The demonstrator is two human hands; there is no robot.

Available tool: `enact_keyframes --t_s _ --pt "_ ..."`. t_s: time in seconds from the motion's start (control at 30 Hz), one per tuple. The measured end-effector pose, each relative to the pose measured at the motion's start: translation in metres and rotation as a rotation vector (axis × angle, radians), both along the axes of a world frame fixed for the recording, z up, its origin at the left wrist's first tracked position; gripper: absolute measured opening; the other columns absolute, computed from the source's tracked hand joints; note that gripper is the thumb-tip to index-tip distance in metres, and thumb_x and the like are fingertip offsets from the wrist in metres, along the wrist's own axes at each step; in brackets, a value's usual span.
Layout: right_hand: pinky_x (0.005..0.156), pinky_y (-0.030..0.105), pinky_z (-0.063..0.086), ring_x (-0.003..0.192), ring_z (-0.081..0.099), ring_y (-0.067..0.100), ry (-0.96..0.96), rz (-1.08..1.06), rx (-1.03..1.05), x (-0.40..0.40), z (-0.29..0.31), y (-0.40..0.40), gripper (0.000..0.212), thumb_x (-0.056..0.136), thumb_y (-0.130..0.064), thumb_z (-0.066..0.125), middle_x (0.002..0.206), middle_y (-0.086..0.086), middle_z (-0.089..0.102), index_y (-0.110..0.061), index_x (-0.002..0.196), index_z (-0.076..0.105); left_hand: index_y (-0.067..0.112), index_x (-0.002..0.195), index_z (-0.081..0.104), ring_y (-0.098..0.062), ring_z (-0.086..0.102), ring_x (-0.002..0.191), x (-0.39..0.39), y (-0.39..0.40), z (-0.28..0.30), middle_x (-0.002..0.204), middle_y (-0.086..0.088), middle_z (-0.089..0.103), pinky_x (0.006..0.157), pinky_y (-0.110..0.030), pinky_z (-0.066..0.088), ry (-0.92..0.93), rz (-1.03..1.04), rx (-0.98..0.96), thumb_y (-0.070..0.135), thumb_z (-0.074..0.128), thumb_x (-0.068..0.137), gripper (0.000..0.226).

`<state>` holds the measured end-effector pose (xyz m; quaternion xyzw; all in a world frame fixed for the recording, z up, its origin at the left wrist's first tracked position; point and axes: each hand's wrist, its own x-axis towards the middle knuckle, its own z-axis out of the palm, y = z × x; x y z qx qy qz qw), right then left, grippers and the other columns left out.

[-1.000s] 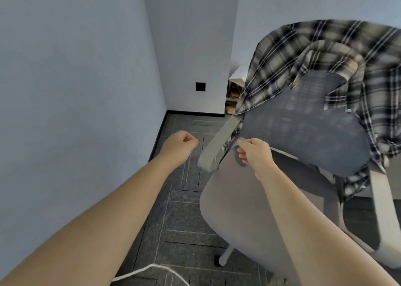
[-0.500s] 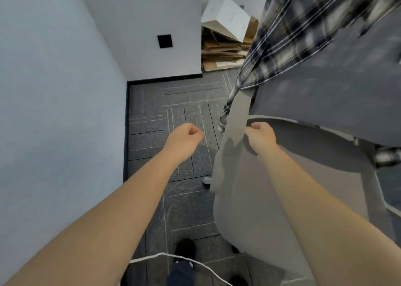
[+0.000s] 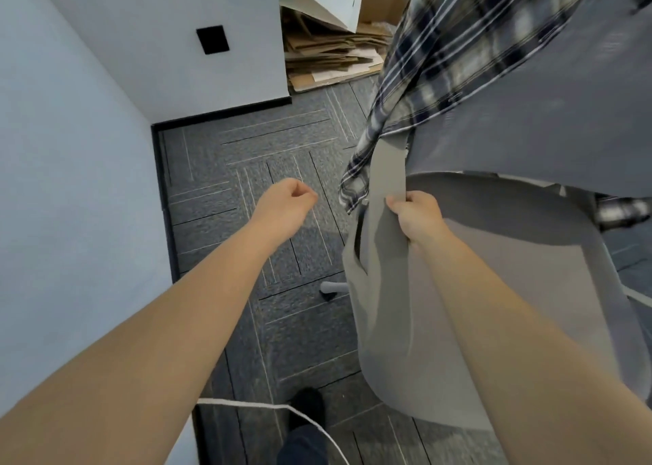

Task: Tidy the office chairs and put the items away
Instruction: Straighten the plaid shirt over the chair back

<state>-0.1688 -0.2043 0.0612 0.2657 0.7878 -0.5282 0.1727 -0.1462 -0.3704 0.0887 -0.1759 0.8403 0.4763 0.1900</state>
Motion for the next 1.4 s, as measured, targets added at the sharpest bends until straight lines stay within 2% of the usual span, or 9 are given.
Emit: enact_keyframes --t_s 0.3,0.5,0.6,0.7,0.83,0.97,1.13,1.23,1.4 --pt "0.087 0.043 0.047 0.087 0.054 0.026 0.009 0.187 0.059 0.069 0.005 0.012 0.022 0.091 -0.012 0.050 0.092 0.013 0.057 0.001 0.102 0.062 0.018 0.091 0.051 -0.014 0.052 0.077 0.069 0.016 0.009 0.076 0.008 0.052 0.082 -0.035 0.045 0.030 -0.012 -0.021 0.018 0.044 0.091 0.007" --pt "0.052 0.028 0.032 0.083 0.052 0.032 0.071 0.300 0.260 0.147 0.014 0.041 0.015 0.089 -0.015 0.048 0.080 0.012 0.054 -0.003 0.082 0.055 0.017 0.092 0.052 -0.018 0.054 0.086 0.151 0.030 0.022 0.080 0.006 0.052 0.089 -0.038 0.047 0.068 0.032 -0.039 0.017 0.044 0.089 0.008" --pt "0.074 0.034 0.043 0.108 0.054 0.035 0.159 0.280 0.293 0.182 0.034 0.053 0.030 0.089 -0.012 0.047 0.116 0.019 0.057 0.002 0.116 0.051 0.018 0.090 0.052 -0.018 0.054 0.089 0.190 0.037 0.040 0.080 0.009 0.052 0.088 -0.037 0.047 0.115 0.060 -0.042 0.017 0.044 0.089 0.008" --pt "0.083 0.025 0.036 0.120 0.047 0.027 0.252 0.238 0.226 0.204 0.076 0.059 0.042 0.091 -0.017 0.048 0.136 0.012 0.046 -0.005 0.131 0.042 0.020 0.087 0.051 -0.018 0.054 0.088 0.220 0.044 0.067 0.079 0.009 0.051 0.071 -0.028 0.044 0.177 0.080 -0.049 0.020 0.044 0.091 0.008" --pt "0.057 0.015 0.038 0.080 0.052 0.014 0.381 0.216 0.151 0.223 0.145 0.061 0.034 0.092 -0.021 0.047 0.121 0.004 0.050 -0.013 0.125 0.046 0.024 0.076 0.049 -0.017 0.052 0.086 0.243 0.052 0.117 0.079 0.009 0.050 0.074 -0.029 0.041 0.252 0.113 -0.016 0.020 0.044 0.091 0.016" --pt "0.075 0.029 0.039 0.099 0.055 0.024 0.492 0.218 0.139 0.230 0.211 0.057 0.046 0.092 -0.025 0.046 0.129 0.011 0.055 -0.007 0.133 0.040 0.017 0.088 0.052 -0.016 0.051 0.081 0.246 0.058 0.169 0.079 0.005 0.051 0.072 -0.029 0.041 0.330 0.147 0.008 0.021 0.045 0.090 0.009" --pt "0.057 0.028 0.039 0.065 0.048 0.014 0.605 0.169 0.108 0.216 0.272 0.049 0.030 0.091 -0.029 0.047 0.083 0.001 0.051 -0.011 0.115 0.050 0.012 0.103 0.056 -0.018 0.052 0.089 0.235 0.056 0.221 0.094 -0.002 0.056 0.076 -0.029 0.039 0.410 0.147 0.029 0.023 0.047 0.090 0.019" --pt "0.057 0.025 0.033 0.077 0.047 0.013 0.642 0.145 0.111 0.202 0.296 0.045 0.038 0.089 -0.031 0.048 0.099 0.000 0.049 -0.012 0.122 0.046 0.007 0.112 0.056 -0.020 0.052 0.094 0.221 0.054 0.249 0.101 -0.003 0.055 0.082 -0.032 0.041 0.468 0.107 -0.009 0.023 0.047 0.091 0.028" --pt "0.056 0.026 0.035 0.089 0.050 0.021 0.547 0.175 0.216 0.184 0.316 0.043 0.047 0.086 -0.029 0.052 0.115 0.011 0.052 -0.004 0.125 0.043 0.016 0.093 0.052 -0.018 0.053 0.091 0.192 0.057 0.281 0.083 0.006 0.053 0.079 -0.031 0.041 0.544 0.005 -0.019 0.021 0.046 0.091 0.008"
